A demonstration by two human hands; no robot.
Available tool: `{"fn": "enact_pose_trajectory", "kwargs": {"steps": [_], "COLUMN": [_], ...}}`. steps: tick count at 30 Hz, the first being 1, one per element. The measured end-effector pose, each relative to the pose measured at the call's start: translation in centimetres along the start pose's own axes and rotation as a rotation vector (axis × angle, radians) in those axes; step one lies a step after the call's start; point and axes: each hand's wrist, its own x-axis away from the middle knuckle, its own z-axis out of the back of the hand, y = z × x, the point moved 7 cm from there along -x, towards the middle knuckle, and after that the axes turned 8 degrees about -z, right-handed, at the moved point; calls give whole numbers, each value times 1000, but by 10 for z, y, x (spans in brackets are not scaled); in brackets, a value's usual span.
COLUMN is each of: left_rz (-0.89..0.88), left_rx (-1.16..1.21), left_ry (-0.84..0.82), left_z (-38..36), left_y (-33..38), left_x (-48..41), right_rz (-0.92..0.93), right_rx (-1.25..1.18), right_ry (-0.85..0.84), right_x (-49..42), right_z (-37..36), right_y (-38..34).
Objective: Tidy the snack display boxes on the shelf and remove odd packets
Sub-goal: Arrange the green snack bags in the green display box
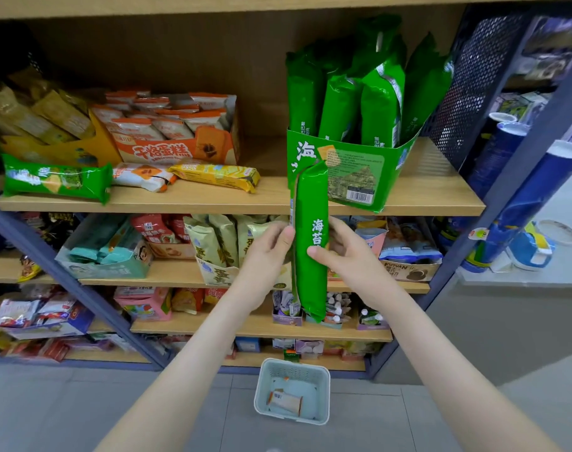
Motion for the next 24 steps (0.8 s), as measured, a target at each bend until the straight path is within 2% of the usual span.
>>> {"fn": "enact_pose_trajectory", "kwargs": {"steps": [3,6,8,10,12,16,19,21,22,24], "left_rz": [-27,12,14,2,-11,-102,-310,-424,-472,-572], "left_rx": [-68,37,78,122,155,92,-172,-318,-345,-369], "left_ry": [-54,-35,-31,-12,-7,-70,-190,-270,-272,-177], "left_z": [-2,-2,-2,0,-1,-7,-12,-17,-18,-14], "left_y": [4,2,6,11,20,39,69,87,92,101], "left_x": [-2,-7,-12,-19,-25,-40,-51,-57,-62,-73], "right_rz": [-4,-16,-53,-91,-109,-88,-82,-55,-45,-18], "right_rx": [-8,17,-41,-197,-265,-225,-314,-330,-317,-285], "right_ry": [27,11,-95,-205,-242,-88,-5,107,190,331], "right_x": [0,-3,-5,-6,-8,-20,-29,-32,-34,-36], "right_z": [6,12,11,12,14,28,40,52,59,73], "right_y": [2,4,5,4,0,-10,-15,-21,-24,-33]}}
